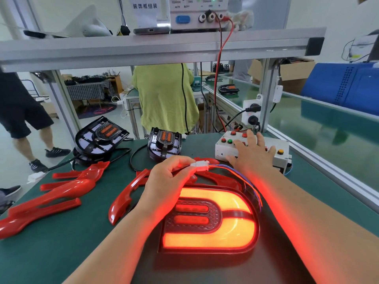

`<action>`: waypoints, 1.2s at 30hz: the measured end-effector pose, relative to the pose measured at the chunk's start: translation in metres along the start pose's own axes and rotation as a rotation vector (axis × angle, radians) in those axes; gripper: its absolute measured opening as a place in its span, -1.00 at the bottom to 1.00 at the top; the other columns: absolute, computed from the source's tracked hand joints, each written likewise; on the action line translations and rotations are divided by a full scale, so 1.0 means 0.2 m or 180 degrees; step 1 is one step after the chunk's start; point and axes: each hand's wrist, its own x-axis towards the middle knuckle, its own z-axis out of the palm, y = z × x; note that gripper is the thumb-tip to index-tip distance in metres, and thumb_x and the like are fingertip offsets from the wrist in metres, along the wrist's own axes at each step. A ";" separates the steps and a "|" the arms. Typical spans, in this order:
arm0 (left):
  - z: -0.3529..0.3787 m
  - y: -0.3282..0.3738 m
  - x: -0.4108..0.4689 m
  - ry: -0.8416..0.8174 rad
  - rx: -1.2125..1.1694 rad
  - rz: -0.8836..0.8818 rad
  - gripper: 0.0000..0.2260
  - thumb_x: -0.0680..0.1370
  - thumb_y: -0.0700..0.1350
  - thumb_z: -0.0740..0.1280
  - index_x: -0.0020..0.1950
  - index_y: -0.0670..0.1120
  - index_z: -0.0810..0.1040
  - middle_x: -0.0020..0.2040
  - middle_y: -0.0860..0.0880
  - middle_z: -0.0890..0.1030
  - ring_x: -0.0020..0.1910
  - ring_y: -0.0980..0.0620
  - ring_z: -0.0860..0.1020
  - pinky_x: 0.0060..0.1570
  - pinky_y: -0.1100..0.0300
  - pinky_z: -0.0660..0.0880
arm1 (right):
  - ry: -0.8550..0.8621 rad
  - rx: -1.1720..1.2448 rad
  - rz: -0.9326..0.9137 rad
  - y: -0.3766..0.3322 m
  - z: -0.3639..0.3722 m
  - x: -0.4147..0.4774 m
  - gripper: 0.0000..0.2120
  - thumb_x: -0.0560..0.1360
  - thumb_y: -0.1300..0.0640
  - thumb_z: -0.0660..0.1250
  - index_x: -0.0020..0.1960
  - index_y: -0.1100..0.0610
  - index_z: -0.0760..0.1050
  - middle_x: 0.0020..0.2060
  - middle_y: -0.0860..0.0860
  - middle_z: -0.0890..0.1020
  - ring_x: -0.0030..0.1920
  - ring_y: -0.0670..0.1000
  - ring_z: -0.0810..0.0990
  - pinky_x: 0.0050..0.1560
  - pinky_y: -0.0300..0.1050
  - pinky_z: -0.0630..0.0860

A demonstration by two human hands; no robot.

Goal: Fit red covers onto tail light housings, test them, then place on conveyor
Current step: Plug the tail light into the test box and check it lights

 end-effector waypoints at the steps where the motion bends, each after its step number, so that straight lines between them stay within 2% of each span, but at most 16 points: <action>1: 0.00 0.00 0.00 -0.0002 0.0014 0.0016 -0.95 0.54 -0.01 0.44 -0.01 0.11 0.67 -0.14 0.08 0.72 -0.13 0.12 0.70 -0.04 0.21 0.51 | 0.0002 0.0009 0.0004 0.00 0.00 0.00 -0.45 0.59 -0.27 0.13 0.52 -0.12 0.22 0.62 0.04 -0.10 0.60 0.18 -0.19 0.44 0.45 -0.03; 7: 0.00 0.00 0.00 -0.0007 0.0015 0.0026 -0.94 0.55 -0.03 0.44 -0.01 0.11 0.67 -0.13 0.08 0.72 -0.13 0.11 0.70 -0.03 0.21 0.53 | -0.0035 -0.0018 0.0019 0.00 -0.01 -0.01 -0.44 0.59 -0.27 0.13 0.54 -0.13 0.19 0.62 0.05 -0.10 0.60 0.17 -0.18 0.45 0.43 -0.02; 15: -0.01 0.03 -0.01 0.0097 -0.0039 0.0165 -0.87 0.55 -0.13 0.43 -0.01 0.11 0.68 -0.05 0.07 0.69 -0.15 0.09 0.71 -0.08 0.39 0.53 | -0.0184 -0.0078 -0.0004 0.01 -0.04 0.00 -0.40 0.58 -0.30 0.12 0.56 -0.11 0.16 0.62 0.05 -0.15 0.60 0.18 -0.21 0.46 0.42 -0.02; 22: -0.02 0.04 -0.02 0.0030 -0.0211 0.0114 -0.86 0.54 -0.18 0.44 -0.01 0.07 0.69 -0.04 -0.04 0.69 -0.12 0.01 0.72 0.03 0.15 0.63 | -0.0080 -0.0117 -0.0008 0.00 -0.02 -0.01 -0.43 0.59 -0.28 0.14 0.54 -0.13 0.19 0.62 0.05 -0.09 0.60 0.16 -0.14 0.45 0.41 0.02; 26: -0.02 0.05 -0.02 0.0010 -0.0187 0.0115 -0.87 0.54 -0.17 0.44 0.00 0.06 0.69 -0.05 -0.02 0.69 -0.12 0.00 0.72 0.02 0.12 0.62 | -0.0095 -0.0102 0.0004 0.01 -0.02 0.00 -0.42 0.58 -0.29 0.14 0.54 -0.13 0.18 0.62 0.04 -0.09 0.60 0.18 -0.15 0.44 0.41 0.02; 32: -0.03 0.05 -0.02 0.0009 -0.0229 0.0064 -0.88 0.54 -0.15 0.44 -0.01 0.08 0.69 -0.08 -0.05 0.71 -0.13 0.01 0.72 -0.02 0.20 0.61 | -0.0060 -0.0124 -0.0011 0.02 0.00 -0.01 -0.39 0.58 -0.28 0.13 0.57 -0.13 0.12 0.62 0.05 -0.09 0.60 0.18 -0.16 0.48 0.41 -0.04; 36: -0.04 0.04 -0.02 0.0032 -0.0274 0.0047 -0.89 0.54 -0.15 0.44 -0.02 0.06 0.69 -0.09 -0.09 0.71 -0.13 -0.02 0.72 0.04 0.08 0.61 | -0.0084 -0.0122 0.0005 0.02 0.01 0.00 -0.38 0.58 -0.30 0.13 0.57 -0.15 0.11 0.62 0.05 -0.06 0.60 0.17 -0.14 0.47 0.40 -0.04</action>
